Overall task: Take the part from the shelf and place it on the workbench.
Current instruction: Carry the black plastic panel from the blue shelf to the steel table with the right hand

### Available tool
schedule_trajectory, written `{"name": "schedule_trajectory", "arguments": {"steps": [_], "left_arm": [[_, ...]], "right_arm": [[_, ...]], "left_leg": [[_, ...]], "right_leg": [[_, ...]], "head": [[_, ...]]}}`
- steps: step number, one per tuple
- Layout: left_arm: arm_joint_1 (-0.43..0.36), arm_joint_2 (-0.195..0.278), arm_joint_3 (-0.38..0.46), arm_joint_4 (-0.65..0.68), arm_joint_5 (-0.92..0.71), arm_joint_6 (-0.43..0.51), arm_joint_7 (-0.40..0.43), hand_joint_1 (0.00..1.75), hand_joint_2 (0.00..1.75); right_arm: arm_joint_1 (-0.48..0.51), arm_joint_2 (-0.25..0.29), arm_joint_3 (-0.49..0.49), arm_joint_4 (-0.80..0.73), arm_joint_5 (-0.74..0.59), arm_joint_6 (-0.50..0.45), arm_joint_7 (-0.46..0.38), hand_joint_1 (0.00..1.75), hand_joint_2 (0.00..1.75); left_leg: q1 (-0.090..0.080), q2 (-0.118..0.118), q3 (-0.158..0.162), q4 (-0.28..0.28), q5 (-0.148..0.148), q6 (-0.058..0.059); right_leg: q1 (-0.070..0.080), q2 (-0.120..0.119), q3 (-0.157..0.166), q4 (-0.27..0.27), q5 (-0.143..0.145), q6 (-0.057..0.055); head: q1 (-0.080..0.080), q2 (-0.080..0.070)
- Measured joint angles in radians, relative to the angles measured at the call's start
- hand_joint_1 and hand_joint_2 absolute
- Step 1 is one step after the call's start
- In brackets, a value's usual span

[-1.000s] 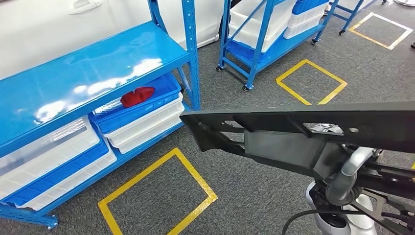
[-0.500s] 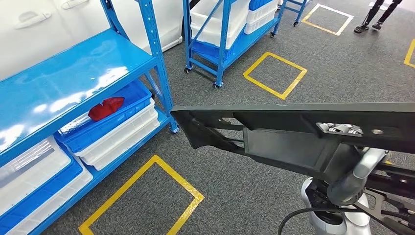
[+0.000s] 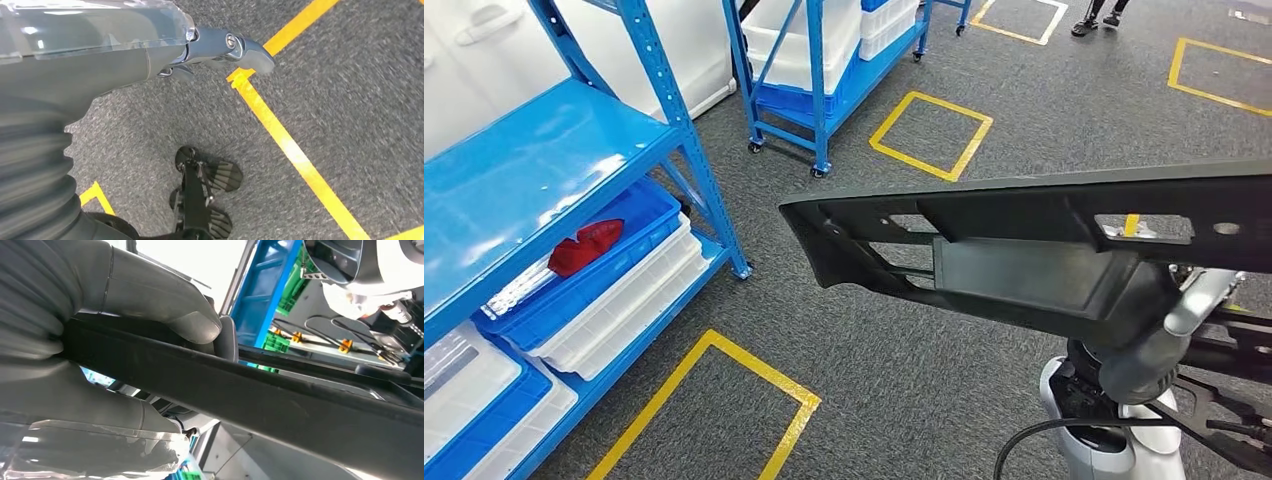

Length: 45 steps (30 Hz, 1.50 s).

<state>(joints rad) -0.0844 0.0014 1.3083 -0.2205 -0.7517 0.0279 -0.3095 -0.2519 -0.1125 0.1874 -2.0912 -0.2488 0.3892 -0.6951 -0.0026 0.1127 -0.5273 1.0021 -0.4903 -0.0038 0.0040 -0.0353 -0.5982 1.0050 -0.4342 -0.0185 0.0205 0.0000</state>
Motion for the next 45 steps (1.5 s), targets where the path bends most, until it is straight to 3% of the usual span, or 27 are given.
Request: {"name": "schedule_trajectory", "arguments": {"steps": [2,4,5,6,7,8,10,12,14,15,17,19,21,22,23,25,27,29,31,32,34,36,37,39,41,43,45], "left_arm": [[0.001,0.002,0.000,0.000,-0.001,0.002,0.001,0.00,1.75],[0.006,0.005,0.001,0.000,-0.001,0.003,0.004,0.00,1.75],[0.009,0.006,0.002,0.000,-0.001,0.005,0.006,0.00,1.75],[0.011,0.007,0.004,0.000,0.000,0.006,0.008,0.00,1.75],[0.013,0.007,0.006,0.000,0.000,0.007,0.010,0.00,1.75],[0.013,0.007,0.008,0.000,0.001,0.008,0.011,0.00,1.75],[0.013,0.007,0.011,0.000,0.004,0.004,0.011,0.00,1.75],[0.012,0.007,0.014,0.000,0.006,-0.006,0.008,0.00,1.75],[0.010,0.007,0.015,0.000,0.004,-0.018,0.000,0.00,1.75],[0.007,0.006,0.015,0.000,0.001,-0.024,-0.005,0.00,1.75],[0.005,0.006,0.015,0.000,-0.002,-0.031,-0.011,0.00,1.75],[0.007,0.006,0.015,0.000,-0.003,-0.032,-0.012,0.00,1.75],[0.009,0.004,0.015,0.000,-0.003,-0.026,-0.010,0.00,1.75],[0.008,0.002,0.015,0.000,-0.002,-0.022,-0.008,0.00,1.75],[0.007,-0.001,0.015,0.000,-0.002,-0.017,-0.006,0.00,1.75],[0.006,-0.008,0.015,0.000,-0.002,-0.013,-0.005,0.00,1.75],[0.006,-0.014,0.015,0.000,-0.002,-0.012,-0.004,0.00,1.75],[0.005,-0.019,0.015,0.000,-0.003,-0.011,-0.003,0.00,1.75],[0.003,-0.022,0.014,0.000,-0.007,-0.013,-0.002,0.00,1.75],[0.002,-0.023,0.014,0.000,-0.010,-0.015,-0.001,0.00,1.75],[0.005,-0.024,0.014,0.000,-0.016,-0.016,0.003,0.00,1.75],[0.009,-0.026,0.014,0.000,-0.019,-0.013,0.007,0.00,1.75],[0.010,-0.028,0.014,0.000,-0.021,-0.011,0.009,0.00,1.75],[0.009,-0.034,0.014,0.000,-0.024,-0.010,0.013,0.00,1.75],[0.008,-0.039,0.013,0.000,-0.028,-0.010,0.018,0.00,1.75],[0.008,-0.044,0.012,0.000,-0.030,-0.010,0.024,0.00,1.75],[0.005,-0.050,0.012,0.000,-0.030,-0.011,0.025,0.00,1.75]], "right_arm": [[-0.004,-0.002,0.003,0.002,-0.001,0.000,0.000,1.75,1.75],[-0.006,-0.002,0.005,0.005,-0.002,0.000,0.000,1.75,1.75],[-0.005,-0.002,0.006,0.007,-0.002,0.000,0.000,1.75,1.75],[-0.005,-0.002,0.006,0.010,-0.003,0.000,0.000,1.75,1.75],[-0.005,-0.002,0.006,0.012,-0.004,0.001,0.000,1.75,1.75],[-0.006,-0.002,0.006,0.014,-0.006,0.002,0.000,1.75,1.75],[-0.010,-0.004,0.006,0.019,-0.011,0.003,0.000,1.75,1.75],[-0.018,-0.007,0.008,0.024,-0.013,-0.003,0.000,1.75,1.75],[-0.024,-0.012,0.010,0.029,-0.010,-0.023,0.000,1.75,1.75],[-0.026,-0.015,0.011,0.030,-0.007,-0.037,0.000,1.75,1.75],[-0.036,-0.023,0.016,0.031,-0.002,-0.059,0.000,1.75,1.75],[-0.046,-0.028,0.024,0.032,0.000,-0.068,0.002,1.75,1.75],[-0.050,-0.032,0.029,0.035,-0.006,-0.072,0.011,1.75,1.75],[-0.053,-0.034,0.031,0.036,-0.011,-0.072,0.018,1.75,1.75],[-0.057,-0.036,0.031,0.037,-0.015,-0.073,0.025,1.75,1.75],[-0.066,-0.039,0.033,0.038,-0.019,-0.073,0.033,1.75,1.75],[-0.074,-0.042,0.034,0.038,-0.021,-0.073,0.036,1.75,1.75],[-0.076,-0.044,0.034,0.038,-0.022,-0.074,0.037,1.75,1.75],[-0.076,-0.047,0.035,0.037,-0.021,-0.081,0.037,1.75,1.75],[-0.076,-0.048,0.035,0.036,-0.018,-0.086,0.037,1.75,1.75],[-0.073,-0.050,0.035,0.034,-0.014,-0.092,0.035,1.75,1.75],[-0.067,-0.052,0.035,0.034,-0.012,-0.092,0.033,1.75,1.75],[-0.065,-0.053,0.035,0.034,-0.012,-0.091,0.032,1.75,1.75],[-0.064,-0.054,0.035,0.033,-0.012,-0.088,0.031,1.75,1.75],[-0.065,-0.056,0.034,0.033,-0.012,-0.086,0.030,1.75,1.75],[-0.064,-0.060,0.031,0.033,-0.014,-0.080,0.029,1.75,1.75],[-0.060,-0.068,0.024,0.033,-0.016,-0.070,0.027,1.75,1.75]], "left_leg": [[0.004,-0.045,-0.024,0.064,-0.043,-0.008],[0.007,-0.094,-0.086,0.199,-0.109,-0.013],[0.008,-0.103,-0.116,0.258,-0.128,-0.015],[0.008,-0.105,-0.133,0.286,-0.128,-0.016],[0.009,-0.107,-0.132,0.275,-0.107,-0.016],[0.011,-0.113,-0.112,0.223,-0.069,-0.016],[0.018,-0.154,-0.054,0.082,0.001,-0.014],[0.021,-0.190,-0.025,0.014,0.019,-0.010],[0.018,-0.180,-0.023,0.010,0.019,0.001],[0.018,-0.168,-0.022,0.005,0.023,0.008],[0.019,-0.141,-0.019,-0.004,0.029,0.022],[0.014,-0.113,-0.020,-0.005,0.029,0.028],[0.010,-0.084,-0.020,-0.005,0.027,0.030],[0.008,-0.070,-0.019,-0.005,0.026,0.030],[0.007,-0.058,-0.018,-0.005,0.025,0.030],[0.002,-0.037,-0.013,-0.004,0.021,0.026],[-0.002,-0.019,-0.010,-0.004,0.016,0.019],[-0.003,0.000,-0.006,-0.005,0.013,0.010],[0.000,-0.017,-0.006,0.008,-0.001,0.000],[0.002,-0.042,-0.018,0.038,-0.021,-0.004],[0.007,-0.093,-0.075,0.159,-0.082,-0.011],[0.008,-0.105,-0.136,0.276,-0.121,-0.016],[0.010,-0.105,-0.146,0.287,-0.111,-0.018],[0.016,-0.118,-0.111,0.197,-0.040,-0.019],[0.024,-0.164,-0.056,0.068,0.016,-0.018],[0.025,-0.189,-0.035,0.019,0.022,-0.013],[0.021,-0.170,-0.033,0.012,0.025,0.000]], "right_leg": [[-0.007,0.022,0.006,-0.011,0.007,-0.010],[-0.007,0.045,0.005,-0.012,0.009,-0.014],[-0.007,0.059,0.004,-0.011,0.009,-0.014],[-0.007,0.073,0.004,-0.010,0.009,-0.014],[-0.007,0.087,0.004,-0.008,0.009,-0.014],[-0.008,0.101,0.005,-0.005,0.008,-0.012],[-0.008,0.127,0.003,0.003,0.005,-0.005],[-0.009,0.150,-0.006,0.010,0.006,0.007],[-0.013,0.172,-0.015,0.008,0.012,0.022],[-0.013,0.168,-0.018,0.011,0.010,0.028],[-0.011,0.119,-0.044,0.062,-0.022,0.036],[-0.011,0.061,-0.104,0.189,-0.086,0.041],[-0.014,0.044,-0.153,0.293,-0.120,0.045],[-0.015,0.041,-0.151,0.294,-0.111,0.045],[-0.015,0.035,-0.128,0.252,-0.085,0.043],[-0.008,-0.004,-0.046,0.104,-0.027,0.032],[0.004,-0.033,-0.001,0.014,-0.006,0.019],[0.009,-0.018,-0.001,0.004,-0.006,0.010],[0.003,0.003,0.003,-0.006,-0.001,0.001],[0.000,0.013,0.006,-0.011,0.002,-0.004],[-0.004,0.035,0.009,-0.014,0.004,-0.011],[-0.003,0.062,0.008,-0.012,0.004,-0.012],[-0.004,0.076,0.008,-0.010,0.004,-0.012],[-0.006,0.106,0.009,-0.004,0.002,-0.008],[-0.007,0.132,0.005,0.006,-0.003,0.000],[-0.009,0.155,-0.006,0.012,-0.002,0.013],[-0.014,0.170,-0.014,0.012,0.002,0.027]], "head": [[-0.002,0.000],[-0.004,0.000],[-0.005,0.000],[-0.006,0.000],[-0.006,0.000],[-0.006,0.000],[-0.005,0.000],[-0.006,0.000],[-0.007,0.000],[-0.007,0.000],[-0.002,0.000],[0.003,0.000],[0.004,0.000],[0.004,0.000],[0.004,0.000],[0.004,0.000],[0.003,0.000],[0.003,0.000],[0.003,0.000],[0.002,0.000],[0.000,0.000],[0.000,0.000],[0.000,0.000],[0.000,0.000],[-0.001,0.000],[-0.002,0.000],[-0.002,0.000]]}}
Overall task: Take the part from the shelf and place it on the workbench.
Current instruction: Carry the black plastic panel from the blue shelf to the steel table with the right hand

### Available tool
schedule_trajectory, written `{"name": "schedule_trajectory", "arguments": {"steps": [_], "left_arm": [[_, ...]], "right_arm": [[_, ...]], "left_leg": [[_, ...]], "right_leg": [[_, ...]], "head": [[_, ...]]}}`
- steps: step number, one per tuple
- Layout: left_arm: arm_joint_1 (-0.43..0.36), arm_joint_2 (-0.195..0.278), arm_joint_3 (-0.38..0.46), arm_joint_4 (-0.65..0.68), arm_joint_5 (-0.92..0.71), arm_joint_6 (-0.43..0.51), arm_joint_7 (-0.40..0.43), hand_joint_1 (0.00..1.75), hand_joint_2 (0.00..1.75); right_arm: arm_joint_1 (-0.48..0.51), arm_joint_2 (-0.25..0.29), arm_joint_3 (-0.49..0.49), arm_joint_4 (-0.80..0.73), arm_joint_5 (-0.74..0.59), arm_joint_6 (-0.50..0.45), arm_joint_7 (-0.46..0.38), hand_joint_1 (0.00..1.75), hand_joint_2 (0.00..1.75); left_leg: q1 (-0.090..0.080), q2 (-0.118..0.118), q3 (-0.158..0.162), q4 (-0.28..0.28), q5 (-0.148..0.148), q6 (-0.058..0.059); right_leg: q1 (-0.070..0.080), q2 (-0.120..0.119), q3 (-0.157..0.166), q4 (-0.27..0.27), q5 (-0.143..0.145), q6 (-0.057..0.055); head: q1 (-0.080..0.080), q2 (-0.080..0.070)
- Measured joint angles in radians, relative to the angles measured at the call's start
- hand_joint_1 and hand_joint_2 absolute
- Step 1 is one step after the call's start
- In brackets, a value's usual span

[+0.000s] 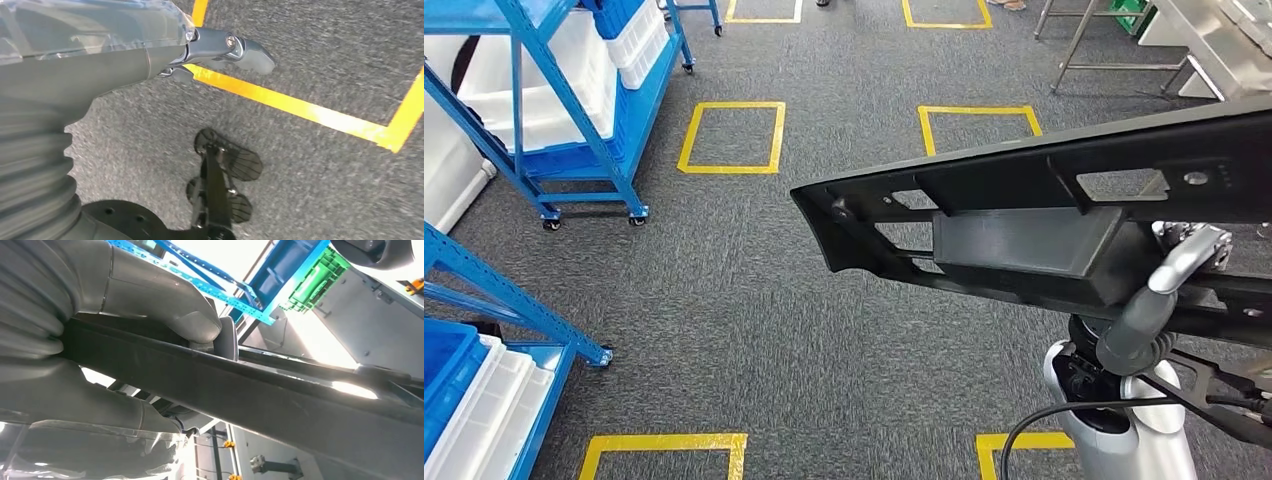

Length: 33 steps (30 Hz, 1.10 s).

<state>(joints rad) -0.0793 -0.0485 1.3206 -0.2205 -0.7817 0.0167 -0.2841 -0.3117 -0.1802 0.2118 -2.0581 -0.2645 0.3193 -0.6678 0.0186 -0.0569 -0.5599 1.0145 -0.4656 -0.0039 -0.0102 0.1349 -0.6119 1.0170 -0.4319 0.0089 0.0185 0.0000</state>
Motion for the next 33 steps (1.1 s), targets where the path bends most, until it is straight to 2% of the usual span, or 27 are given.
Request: {"name": "schedule_trajectory", "arguments": {"steps": [1,2,4,5,6,8,11,12,15,16,17,19,20,21,22,23,24,25,27,28,29,31,32,33], "left_arm": [[-0.002,-0.003,0.000,0.000,0.000,-0.002,-0.001,0.00,1.75],[-0.004,-0.006,0.000,0.000,-0.001,-0.005,-0.003,0.00,1.75],[-0.003,-0.010,-0.002,0.000,-0.003,-0.013,-0.007,0.00,1.75],[-0.002,-0.011,-0.004,0.000,-0.005,-0.016,-0.009,0.00,1.75],[-0.001,-0.012,-0.005,0.000,-0.006,-0.018,-0.010,0.00,1.75],[-0.001,-0.013,-0.007,0.000,-0.009,-0.021,-0.010,0.00,1.75],[-0.001,-0.014,-0.008,0.000,-0.010,-0.022,-0.010,0.00,1.75],[-0.003,-0.016,-0.010,0.000,-0.011,-0.022,-0.010,0.00,1.75],[-0.010,-0.021,-0.016,0.000,-0.011,-0.022,-0.006,0.00,1.75],[-0.011,-0.022,-0.017,0.000,-0.010,-0.021,-0.003,0.00,1.75],[-0.013,-0.022,-0.017,0.000,-0.008,-0.019,0.000,0.00,1.75],[-0.015,-0.022,-0.017,0.000,-0.004,-0.015,0.004,0.00,1.75],[-0.014,-0.022,-0.017,0.000,-0.001,-0.013,0.005,0.00,1.75],[-0.012,-0.022,-0.016,0.000,0.002,-0.009,0.006,0.00,1.75],[-0.009,-0.022,-0.016,0.000,0.006,-0.006,0.006,0.00,1.75],[-0.008,-0.022,-0.015,0.000,0.009,-0.003,0.006,0.00,1.75],[-0.007,-0.022,-0.015,0.000,0.011,-0.002,0.006,0.00,1.75],[-0.006,-0.021,-0.014,0.000,0.013,-0.001,0.005,0.00,1.75],[-0.006,-0.019,-0.014,0.000,0.015,-0.001,0.003,0.00,1.75],[-0.005,-0.018,-0.013,0.000,0.016,-0.001,0.003,0.00,1.75],[-0.005,-0.017,-0.013,0.000,0.016,-0.001,0.004,0.00,1.75],[-0.007,-0.015,-0.013,0.000,0.017,-0.001,0.008,0.00,1.75],[-0.010,-0.015,-0.012,0.000,0.018,-0.002,0.010,0.00,1.75],[-0.011,-0.015,-0.012,0.000,0.018,-0.002,0.011,0.00,1.75]], "right_arm": [[0.001,-0.005,-0.004,0.000,-0.001,0.006,-0.001,1.75,1.75],[0.001,-0.009,-0.008,0.000,-0.002,0.011,-0.002,1.75,1.75],[0.000,-0.016,-0.018,0.000,-0.002,0.019,-0.004,1.75,1.75],[0.001,-0.018,-0.023,0.000,-0.003,0.022,-0.002,1.75,1.75],[0.003,-0.019,-0.026,0.000,-0.003,0.026,0.003,1.75,1.75],[0.004,-0.021,-0.029,0.000,0.000,0.035,0.017,1.75,1.75],[0.003,-0.021,-0.029,0.000,0.004,0.039,0.028,1.75,1.75],[0.002,-0.021,-0.026,0.000,0.008,0.038,0.036,1.75,1.75],[-0.012,-0.021,-0.005,0.000,0.006,0.037,0.063,1.75,1.75],[-0.016,-0.022,0.000,0.000,0.000,0.039,0.064,1.75,1.75],[-0.017,-0.022,0.004,0.000,-0.006,0.042,0.065,1.75,1.75],[-0.024,-0.023,0.012,0.001,-0.016,0.050,0.065,1.75,1.75],[-0.027,-0.023,0.017,0.002,-0.019,0.054,0.065,1.75,1.75],[-0.029,-0.023,0.021,0.005,-0.022,0.059,0.064,1.75,1.75],[-0.029,-0.023,0.026,0.008,-0.024,0.062,0.064,1.75,1.75],[-0.029,-0.023,0.030,0.011,-0.026,0.064,0.063,1.75,1.75],[-0.029,-0.023,0.032,0.014,-0.027,0.066,0.062,1.75,1.75],[-0.029,-0.023,0.033,0.017,-0.028,0.068,0.061,1.75,1.75],[-0.029,-0.023,0.033,0.019,-0.029,0.070,0.060,1.75,1.75],[-0.030,-0.023,0.033,0.020,-0.028,0.070,0.061,1.75,1.75],[-0.030,-0.023,0.033,0.020,-0.028,0.069,0.063,1.75,1.75],[-0.030,-0.023,0.033,0.020,-0.026,0.066,0.069,1.75,1.75],[-0.029,-0.024,0.033,0.019,-0.026,0.064,0.072,1.75,1.75],[-0.030,-0.024,0.033,0.019,-0.025,0.062,0.075,1.75,1.75]], "left_leg": [[-0.001,0.012,0.002,-0.005,0.003,0.008],[-0.001,0.024,0.004,-0.010,0.007,0.015],[-0.003,0.050,0.006,-0.015,0.009,0.024],[-0.005,0.063,0.006,-0.015,0.008,0.026],[-0.006,0.078,0.006,-0.015,0.007,0.027],[-0.008,0.098,0.006,-0.014,0.004,0.027],[-0.008,0.107,0.007,-0.014,0.003,0.026],[-0.008,0.115,0.010,-0.014,0.001,0.023],[-0.014,0.159,0.022,-0.014,-0.011,0.002],[-0.015,0.169,0.024,-0.014,-0.016,-0.007],[-0.013,0.163,0.026,-0.009,-0.022,-0.012],[-0.009,0.119,0.003,0.051,-0.061,-0.020],[-0.007,0.090,-0.026,0.113,-0.094,-0.022],[-0.007,0.073,-0.063,0.187,-0.126,-0.023],[-0.007,0.067,-0.097,0.250,-0.146,-0.023],[-0.008,0.064,-0.120,0.286,-0.149,-0.023],[-0.008,0.063,-0.124,0.281,-0.130,-0.021],[-0.007,0.058,-0.109,0.235,-0.092,-0.018],[-0.006,0.020,-0.051,0.091,-0.014,-0.011],[-0.006,0.002,-0.028,0.036,0.006,-0.008],[-0.006,-0.010,-0.016,0.007,0.012,-0.006],[-0.007,0.000,-0.009,-0.005,0.009,0.001],[-0.006,0.012,-0.006,-0.010,0.012,0.007],[-0.005,0.023,-0.003,-0.015,0.014,0.013]], "right_leg": [[0.000,-0.015,-0.005,0.007,-0.005,0.005],[0.000,-0.041,-0.016,0.030,-0.019,0.010],[0.001,-0.104,-0.068,0.136,-0.076,0.017],[-0.001,-0.118,-0.102,0.205,-0.106,0.021],[-0.003,-0.123,-0.130,0.259,-0.124,0.024],[-0.005,-0.126,-0.151,0.299,-0.124,0.027],[-0.006,-0.128,-0.144,0.283,-0.110,0.027],[-0.005,-0.146,-0.106,0.215,-0.081,0.026],[0.009,-0.189,0.003,0.005,-0.008,0.001],[0.011,-0.180,0.004,-0.002,-0.009,-0.009],[0.009,-0.169,0.006,-0.005,-0.008,-0.015],[0.004,-0.149,0.011,-0.011,-0.004,-0.027],[0.004,-0.139,0.012,-0.012,-0.004,-0.032],[0.005,-0.128,0.012,-0.012,-0.005,-0.035],[0.006,-0.114,0.013,-0.012,-0.005,-0.037],[0.008,-0.100,0.013,-0.011,-0.005,-0.038],[0.008,-0.086,0.015,-0.011,-0.006,-0.037],[0.008,-0.072,0.017,-0.010,-0.006,-0.036],[0.008,-0.046,0.019,-0.006,-0.009,-0.032],[0.008,-0.034,0.017,-0.004,-0.010,-0.028],[0.007,-0.023,0.015,-0.003,-0.010,-0.022],[0.004,-0.002,0.009,-0.004,-0.008,-0.009],[0.003,-0.005,0.006,-0.002,-0.009,-0.004],[0.005,-0.022,-0.001,0.011,-0.019,0.001]], "head": [[0.001,0.000],[0.003,0.000],[0.007,0.000],[0.008,0.000],[0.008,0.000],[0.008,0.000],[0.008,0.000],[0.008,0.000],[0.007,0.000],[0.007,0.000],[0.006,0.000],[0.003,0.000],[0.001,0.000],[-0.002,0.000],[-0.002,0.000],[-0.003,0.000],[-0.003,0.000],[-0.003,0.000],[-0.003,0.000],[-0.003,0.000],[-0.003,0.000],[-0.004,0.000],[-0.004,0.000],[-0.002,0.000]]}}
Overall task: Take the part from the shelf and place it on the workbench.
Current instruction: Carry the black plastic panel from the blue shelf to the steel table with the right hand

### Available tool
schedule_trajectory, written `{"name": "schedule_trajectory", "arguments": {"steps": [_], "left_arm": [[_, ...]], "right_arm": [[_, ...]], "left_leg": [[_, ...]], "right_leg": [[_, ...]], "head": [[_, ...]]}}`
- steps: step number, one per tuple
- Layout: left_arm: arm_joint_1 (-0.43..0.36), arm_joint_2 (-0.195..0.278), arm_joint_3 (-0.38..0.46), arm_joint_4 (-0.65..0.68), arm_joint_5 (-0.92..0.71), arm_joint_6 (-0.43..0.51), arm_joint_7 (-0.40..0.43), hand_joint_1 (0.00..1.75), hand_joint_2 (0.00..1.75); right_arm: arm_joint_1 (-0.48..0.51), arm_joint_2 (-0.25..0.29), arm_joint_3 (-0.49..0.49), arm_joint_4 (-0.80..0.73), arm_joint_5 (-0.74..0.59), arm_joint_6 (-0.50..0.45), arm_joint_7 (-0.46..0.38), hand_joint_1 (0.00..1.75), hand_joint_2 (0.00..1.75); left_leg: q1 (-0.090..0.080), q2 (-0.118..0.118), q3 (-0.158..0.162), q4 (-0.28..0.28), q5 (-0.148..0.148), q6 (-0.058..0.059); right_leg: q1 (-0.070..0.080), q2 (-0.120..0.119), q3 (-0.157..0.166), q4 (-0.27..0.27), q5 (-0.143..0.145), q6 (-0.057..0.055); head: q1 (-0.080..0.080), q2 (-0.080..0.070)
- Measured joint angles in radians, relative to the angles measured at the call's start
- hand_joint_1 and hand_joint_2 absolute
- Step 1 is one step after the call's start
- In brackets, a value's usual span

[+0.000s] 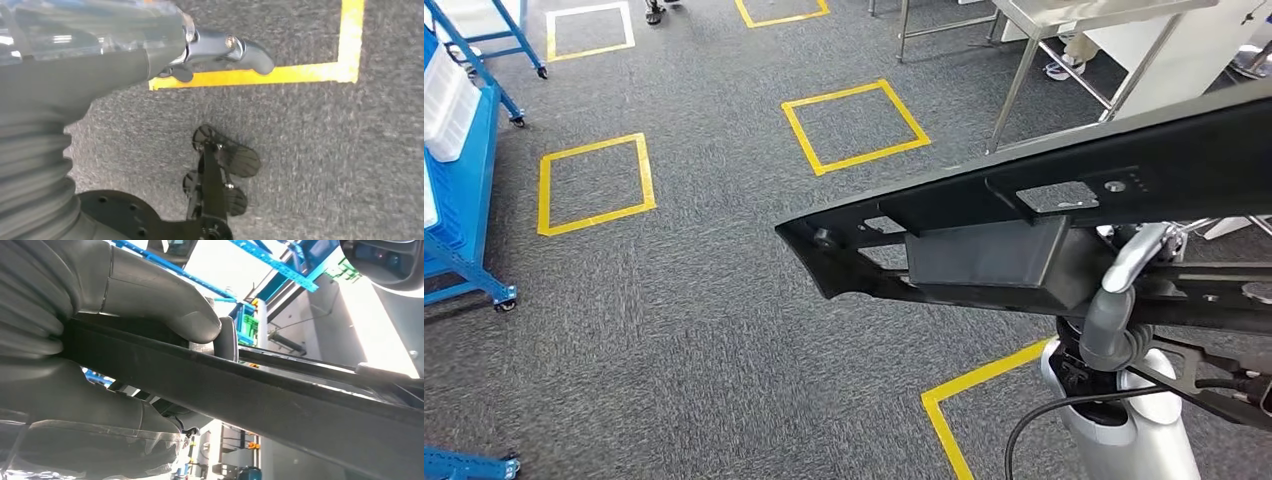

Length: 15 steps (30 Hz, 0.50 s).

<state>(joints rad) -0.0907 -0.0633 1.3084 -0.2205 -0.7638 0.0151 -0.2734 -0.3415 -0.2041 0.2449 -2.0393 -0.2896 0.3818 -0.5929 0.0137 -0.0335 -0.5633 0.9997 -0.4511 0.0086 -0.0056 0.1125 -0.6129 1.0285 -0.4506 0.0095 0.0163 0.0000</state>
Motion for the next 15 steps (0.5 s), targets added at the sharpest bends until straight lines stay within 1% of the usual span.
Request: {"name": "schedule_trajectory", "arguments": {"steps": [1,2,3,4,5,6,7,8,9,10,11,12,13,14,15], "left_arm": [[-0.001,0.000,0.000,0.000,0.000,0.000,0.001,0.00,1.75],[-0.001,0.000,0.000,0.000,0.000,0.000,0.001,0.00,1.75],[0.000,0.001,0.000,0.000,0.000,-0.001,0.002,0.00,1.75],[0.002,0.001,0.000,0.000,0.000,-0.002,0.003,0.00,1.75],[0.002,0.001,0.000,0.000,-0.001,-0.004,0.004,0.00,1.75],[0.003,0.001,0.000,0.000,-0.002,-0.007,0.005,0.00,1.75],[0.002,0.000,0.000,0.000,-0.003,-0.010,0.006,0.00,1.75],[0.002,-0.001,0.000,0.000,-0.006,-0.013,0.006,0.00,1.75],[0.001,-0.002,0.000,0.000,-0.008,-0.015,0.007,0.00,1.75],[0.000,-0.003,0.000,0.000,-0.010,-0.017,0.007,0.00,1.75],[-0.001,-0.003,0.000,0.000,-0.011,-0.019,0.007,0.00,1.75],[-0.002,-0.003,0.000,0.000,-0.012,-0.020,0.007,0.00,1.75],[-0.003,-0.003,0.000,0.000,-0.012,-0.021,0.008,0.00,1.75],[-0.004,-0.003,0.000,0.000,-0.012,-0.021,0.008,0.00,1.75],[-0.005,-0.003,0.000,0.000,-0.012,-0.021,0.009,0.00,1.75]], "right_arm": [[-0.001,0.000,0.000,-0.001,0.000,-0.002,0.002,1.75,1.75],[-0.001,0.000,0.000,-0.002,0.001,-0.003,0.003,1.75,1.75],[-0.002,0.000,0.000,-0.002,0.002,-0.005,0.005,1.75,1.75],[0.000,0.000,0.000,-0.002,0.003,-0.006,0.005,1.75,1.75],[0.002,-0.001,0.000,-0.002,0.005,-0.006,0.006,1.75,1.75],[0.005,-0.002,0.000,-0.002,0.006,-0.006,0.006,1.75,1.75],[0.006,-0.003,0.000,-0.002,0.007,-0.006,0.007,1.75,1.75],[0.007,-0.005,-0.001,-0.003,0.007,-0.006,0.007,1.75,1.75],[0.008,-0.007,-0.002,-0.004,0.007,-0.006,0.007,1.75,1.75],[0.008,-0.010,-0.003,-0.005,0.007,-0.006,0.007,1.75,1.75],[0.008,-0.012,-0.005,-0.006,0.006,-0.007,0.007,1.75,1.75],[0.008,-0.015,-0.006,-0.006,0.004,-0.007,0.007,1.75,1.75],[0.009,-0.017,-0.007,-0.007,0.002,-0.007,0.007,1.75,1.75],[0.010,-0.020,-0.008,-0.008,-0.001,-0.008,0.007,1.75,1.75],[0.009,-0.022,-0.009,-0.009,-0.004,-0.008,0.007,1.75,1.75]], "left_leg": [[0.001,0.013,0.002,-0.005,0.002,0.005],[0.001,0.025,0.003,-0.008,0.003,0.009],[0.000,0.037,0.004,-0.009,0.002,0.011],[-0.001,0.050,0.004,-0.008,0.000,0.012],[-0.001,0.064,0.005,-0.008,-0.002,0.012],[-0.001,0.077,0.006,-0.007,-0.005,0.011],[-0.001,0.089,0.009,-0.006,-0.007,0.009],[-0.001,0.100,0.013,-0.006,-0.011,0.006],[-0.003,0.110,0.017,-0.005,-0.015,0.002],[-0.005,0.119,0.020,-0.003,-0.020,-0.003],[-0.008,0.128,0.023,-0.002,-0.024,-0.009],[-0.010,0.137,0.026,-0.002,-0.027,-0.015],[-0.010,0.147,0.030,-0.003,-0.029,-0.020],[-0.009,0.152,0.033,-0.002,-0.034,-0.026],[-0.006,0.141,0.032,0.009,-0.044,-0.031]], "right_leg": [[0.001,-0.026,-0.015,0.031,-0.020,0.004],[0.001,-0.059,-0.041,0.083,-0.049,0.006],[0.000,-0.083,-0.074,0.149,-0.081,0.010],[-0.003,-0.095,-0.105,0.212,-0.105,0.013],[-0.006,-0.101,-0.126,0.252,-0.114,0.016],[-0.008,-0.105,-0.128,0.256,-0.104,0.019],[-0.010,-0.112,-0.110,0.220,-0.077,0.020],[-0.010,-0.125,-0.075,0.153,-0.042,0.020],[-0.007,-0.147,-0.038,0.084,-0.016,0.017],[-0.003,-0.163,-0.011,0.029,0.001,0.012],[0.001,-0.173,0.005,-0.003,0.008,0.006],[0.005,-0.173,0.007,-0.012,0.005,0.000],[0.005,-0.160,0.005,-0.013,0.006,-0.005],[0.004,-0.148,0.007,-0.014,0.007,-0.011],[0.001,-0.137,0.009,-0.017,0.007,-0.017]], "head": [[0.002,0.000],[0.004,0.000],[0.007,0.000],[0.007,0.000],[0.007,0.000],[0.007,0.000],[0.007,0.000],[0.007,0.000],[0.007,0.000],[0.007,0.000],[0.006,0.000],[0.006,0.000],[0.006,0.000],[0.006,0.000],[0.005,0.000]]}}
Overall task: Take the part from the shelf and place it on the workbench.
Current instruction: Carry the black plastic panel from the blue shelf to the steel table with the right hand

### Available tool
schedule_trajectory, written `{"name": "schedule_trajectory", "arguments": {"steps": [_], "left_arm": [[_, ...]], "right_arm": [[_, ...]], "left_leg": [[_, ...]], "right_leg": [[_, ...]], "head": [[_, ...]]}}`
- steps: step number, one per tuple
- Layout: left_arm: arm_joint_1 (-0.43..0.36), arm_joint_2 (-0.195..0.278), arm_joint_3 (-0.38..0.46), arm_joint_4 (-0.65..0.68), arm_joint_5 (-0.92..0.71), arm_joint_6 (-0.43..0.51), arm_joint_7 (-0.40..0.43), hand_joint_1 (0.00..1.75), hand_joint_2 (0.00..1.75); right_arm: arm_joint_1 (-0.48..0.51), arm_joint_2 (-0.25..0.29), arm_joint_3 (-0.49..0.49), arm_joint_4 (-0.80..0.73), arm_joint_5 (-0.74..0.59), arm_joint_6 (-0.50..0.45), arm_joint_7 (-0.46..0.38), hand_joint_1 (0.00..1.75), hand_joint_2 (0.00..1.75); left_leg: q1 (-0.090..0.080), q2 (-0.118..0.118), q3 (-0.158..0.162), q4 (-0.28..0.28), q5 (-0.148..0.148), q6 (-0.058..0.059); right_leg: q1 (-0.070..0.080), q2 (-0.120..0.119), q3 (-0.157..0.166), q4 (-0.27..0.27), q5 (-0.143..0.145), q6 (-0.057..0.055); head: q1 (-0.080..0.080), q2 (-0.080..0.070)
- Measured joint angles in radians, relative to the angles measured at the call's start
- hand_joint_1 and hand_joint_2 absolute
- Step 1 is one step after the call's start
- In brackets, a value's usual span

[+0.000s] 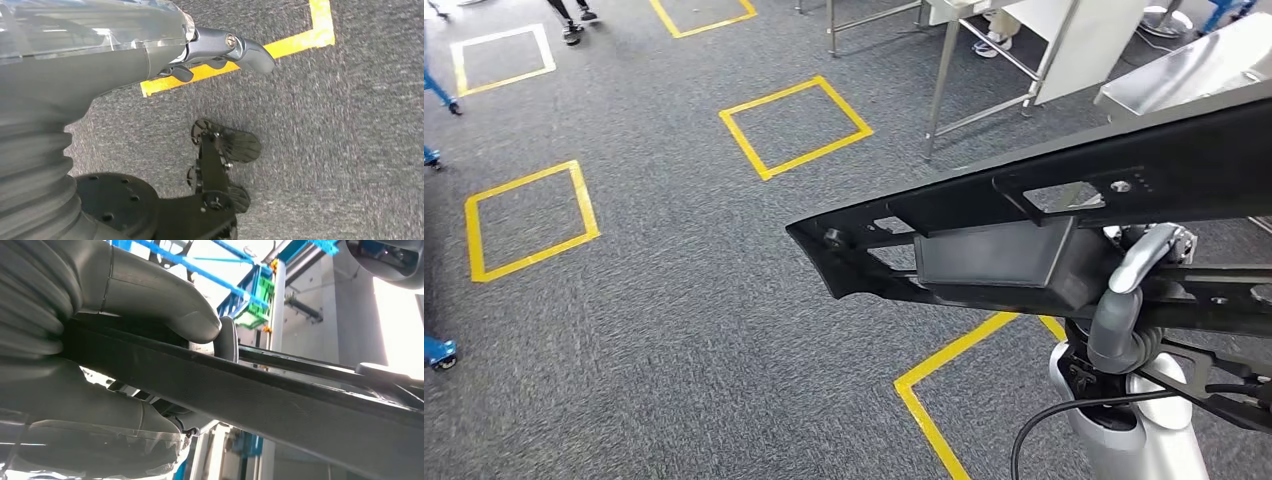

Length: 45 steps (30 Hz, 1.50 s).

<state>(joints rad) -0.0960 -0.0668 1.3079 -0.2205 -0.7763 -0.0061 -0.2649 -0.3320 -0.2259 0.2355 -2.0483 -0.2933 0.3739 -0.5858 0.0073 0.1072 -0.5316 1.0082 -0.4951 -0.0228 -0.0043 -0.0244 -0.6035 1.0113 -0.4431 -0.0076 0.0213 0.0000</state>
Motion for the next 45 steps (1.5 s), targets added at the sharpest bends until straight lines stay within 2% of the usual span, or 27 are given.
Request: {"name": "schedule_trajectory", "arguments": {"steps": [1,3,5,6,8,10,12,14,15,16,18,20,21,22,24,26,27,29,31,34,35,36,37,39,41,43,45], "left_arm": [[-0.001,0.000,0.000,0.000,0.000,0.000,0.000,0.00,1.75],[0.001,0.000,0.000,0.000,0.000,0.000,0.002,0.00,1.75],[0.005,0.000,0.000,0.000,0.001,0.004,0.005,0.00,1.75],[0.007,0.000,0.000,0.000,0.001,0.006,0.007,0.00,1.75],[0.007,0.000,0.000,0.000,0.001,0.009,0.009,0.00,1.75],[0.007,0.001,0.000,0.000,0.001,0.010,0.011,0.00,1.75],[0.007,0.002,0.000,0.000,0.001,0.012,0.012,0.00,1.75],[0.006,0.002,0.000,0.000,0.001,0.015,0.012,0.00,1.75],[0.004,0.002,0.000,0.000,0.001,0.015,0.012,0.00,1.75],[0.003,0.002,0.000,0.000,0.001,0.014,0.011,0.00,1.75],[0.003,0.002,0.000,0.000,0.001,0.010,0.007,0.00,1.75],[0.004,0.002,0.000,0.000,0.001,0.006,0.005,0.00,1.75],[0.004,0.002,0.001,0.000,0.002,0.006,0.007,0.00,1.75],[0.003,0.001,0.001,0.000,0.002,0.006,0.009,0.00,1.75],[0.001,-0.001,0.001,0.000,0.003,0.007,0.012,0.00,1.75],[-0.001,-0.001,0.001,0.000,0.003,0.008,0.013,0.00,1.75],[-0.002,-0.001,0.001,0.000,0.003,0.008,0.014,0.00,1.75],[-0.003,-0.001,0.001,0.000,0.003,0.008,0.015,0.00,1.75],[-0.006,-0.001,0.001,0.000,0.003,0.008,0.014,0.00,1.75],[-0.006,-0.001,0.001,0.000,0.001,0.002,0.013,0.00,1.75],[-0.003,-0.001,0.001,0.000,0.001,0.001,0.012,0.00,1.75],[-0.002,-0.001,0.001,0.000,0.001,0.000,0.012,0.00,1.75],[0.000,0.000,0.001,0.000,0.000,0.000,0.012,0.00,1.75],[0.000,0.000,0.001,0.000,-0.001,0.000,0.010,0.00,1.75],[-0.001,0.001,0.000,0.000,-0.002,0.000,0.008,0.00,1.75],[-0.002,0.003,0.000,0.000,-0.003,0.001,0.006,0.00,1.75],[-0.005,0.002,0.000,0.000,-0.003,0.003,0.005,0.00,1.75]], "right_arm": [[-0.001,-0.002,-0.001,-0.002,-0.002,0.000,0.000,1.75,1.75],[-0.001,-0.003,-0.002,-0.004,-0.004,0.000,-0.001,1.75,1.75],[0.003,-0.004,-0.002,-0.003,-0.005,0.000,-0.001,1.75,1.75],[0.005,-0.004,-0.002,-0.002,-0.005,0.000,-0.002,1.75,1.75],[0.007,-0.004,-0.002,0.001,-0.007,0.000,-0.004,1.75,1.75],[0.006,-0.005,-0.002,0.003,-0.008,0.000,-0.007,1.75,1.75],[0.008,-0.006,-0.002,0.005,-0.011,-0.002,-0.012,1.75,1.75],[0.011,-0.011,-0.002,0.005,-0.015,-0.005,-0.017,1.75,1.75],[0.011,-0.014,-0.002,0.004,-0.017,-0.007,-0.019,1.75,1.75],[0.009,-0.017,-0.003,0.004,-0.019,-0.010,-0.019,1.75,1.75],[0.004,-0.022,-0.003,0.004,-0.020,-0.015,-0.016,1.75,1.75],[0.002,-0.022,-0.003,0.006,-0.021,-0.018,-0.012,1.75,1.75],[0.003,-0.022,-0.003,0.008,-0.021,-0.017,-0.010,1.75,1.75],[0.002,-0.022,-0.002,0.010,-0.021,-0.016,-0.008,1.75,1.75],[0.000,-0.022,-0.001,0.014,-0.021,-0.014,-0.006,1.75,1.75],[-0.004,-0.022,0.000,0.018,-0.021,-0.014,-0.004,1.75,1.75],[-0.006,-0.022,0.000,0.019,-0.021,-0.013,-0.004,1.75,1.75],[-0.010,-0.021,0.001,0.023,-0.021,-0.010,-0.002,1.75,1.75],[-0.019,-0.019,0.003,0.027,-0.021,-0.005,0.001,1.75,1.75],[-0.037,-0.012,0.011,0.035,-0.016,-0.005,0.010,1.75,1.75],[-0.039,-0.009,0.014,0.039,-0.014,-0.006,0.013,1.75,1.75],[-0.039,-0.006,0.018,0.042,-0.012,-0.008,0.015,1.75,1.75],[-0.040,-0.005,0.021,0.046,-0.010,-0.009,0.015,1.75,1.75],[-0.049,0.000,0.028,0.055,-0.004,-0.016,0.015,1.75,1.75],[-0.066,0.007,0.039,0.067,0.002,-0.023,0.013,1.75,1.75],[-0.078,0.014,0.050,0.079,0.006,-0.030,0.010,1.75,1.75],[-0.084,0.017,0.060,0.090,0.013,-0.038,0.005,1.75,1.75]], "left_leg": [[0.002,-0.022,-0.011,0.030,-0.020,-0.004],[0.005,-0.078,-0.066,0.151,-0.082,-0.008],[0.006,-0.097,-0.134,0.276,-0.122,-0.009],[0.005,-0.100,-0.150,0.295,-0.114,-0.007],[0.005,-0.111,-0.125,0.212,-0.042,0.002],[0.006,-0.164,-0.069,0.067,0.027,0.013],[0.005,-0.198,-0.042,0.000,0.044,0.019],[0.004,-0.179,-0.036,-0.010,0.045,0.024],[0.006,-0.167,-0.032,-0.017,0.048,0.029],[0.009,-0.152,-0.028,-0.025,0.052,0.034],[0.009,-0.124,-0.023,-0.034,0.055,0.040],[0.008,-0.095,-0.023,-0.033,0.052,0.041],[0.008,-0.081,-0.022,-0.032,0.050,0.040],[0.009,-0.067,-0.021,-0.031,0.047,0.038],[0.010,-0.044,-0.017,-0.025,0.039,0.031],[0.007,-0.027,-0.012,-0.017,0.028,0.019],[0.004,-0.019,-0.010,-0.015,0.024,0.013],[0.004,-0.001,-0.003,-0.016,0.019,0.001],[0.009,-0.015,-0.004,0.002,0.000,-0.011],[0.013,-0.084,-0.079,0.165,-0.087,-0.017],[0.013,-0.093,-0.112,0.229,-0.109,-0.017],[0.012,-0.097,-0.135,0.268,-0.114,-0.015],[0.012,-0.099,-0.142,0.269,-0.098,-0.012],[0.011,-0.117,-0.107,0.170,-0.022,-0.002],[0.012,-0.159,-0.060,0.050,0.030,0.009],[0.010,-0.177,-0.041,0.005,0.033,0.015],[0.008,-0.158,-0.035,-0.005,0.036,0.023]], "right_leg": [[-0.003,0.011,0.003,-0.003,0.001,-0.006],[-0.004,0.031,0.007,-0.006,0.002,-0.016],[-0.001,0.057,0.008,-0.005,0.002,-0.019],[0.001,0.072,0.009,-0.005,0.001,-0.019],[0.003,0.101,0.013,-0.005,0.001,-0.019],[0.002,0.126,0.013,-0.003,0.000,-0.015],[-0.003,0.150,0.005,-0.001,0.001,-0.003],[-0.008,0.173,-0.001,-0.003,0.005,0.011],[-0.007,0.163,-0.004,0.001,0.002,0.017],[-0.004,0.137,-0.014,0.022,-0.012,0.021],[-0.003,0.066,-0.063,0.122,-0.069,0.031],[-0.009,0.037,-0.127,0.249,-0.119,0.041],[-0.013,0.032,-0.140,0.275,-0.120,0.046],[-0.016,0.028,-0.134,0.261,-0.102,0.050],[-0.020,-0.001,-0.065,0.129,-0.036,0.053],[-0.015,-0.036,-0.007,0.019,0.000,0.044],[-0.012,-0.043,0.002,0.000,0.001,0.037],[-0.008,-0.022,0.000,0.002,-0.001,0.021],[-0.011,-0.002,0.001,-0.002,0.001,0.009],[-0.012,0.029,0.004,-0.005,0.003,-0.006],[-0.009,0.041,0.004,-0.005,0.003,-0.009],[-0.007,0.055,0.004,-0.004,0.003,-0.010],[-0.005,0.069,0.005,-0.004,0.002,-0.010],[-0.004,0.096,0.006,-0.002,0.002,-0.010],[-0.002,0.122,0.003,0.002,0.002,-0.005],[-0.006,0.143,-0.005,0.003,0.004,0.006],[-0.011,0.152,-0.009,0.003,0.006,0.020]], "head": [[-0.001,0.000],[-0.004,0.000],[-0.005,0.000],[-0.004,0.000],[-0.004,0.000],[-0.004,0.000],[-0.004,0.000],[-0.005,0.000],[-0.005,0.000],[-0.002,0.000],[0.004,0.000],[0.007,0.000],[0.008,0.000],[0.008,0.000],[0.008,0.000],[0.007,0.000],[0.007,0.000],[0.006,0.000],[0.005,0.000],[-0.001,0.000],[-0.002,0.000],[-0.003,0.000],[-0.003,0.000],[-0.003,0.000],[-0.003,0.000],[-0.004,0.000],[-0.005,0.000]]}}
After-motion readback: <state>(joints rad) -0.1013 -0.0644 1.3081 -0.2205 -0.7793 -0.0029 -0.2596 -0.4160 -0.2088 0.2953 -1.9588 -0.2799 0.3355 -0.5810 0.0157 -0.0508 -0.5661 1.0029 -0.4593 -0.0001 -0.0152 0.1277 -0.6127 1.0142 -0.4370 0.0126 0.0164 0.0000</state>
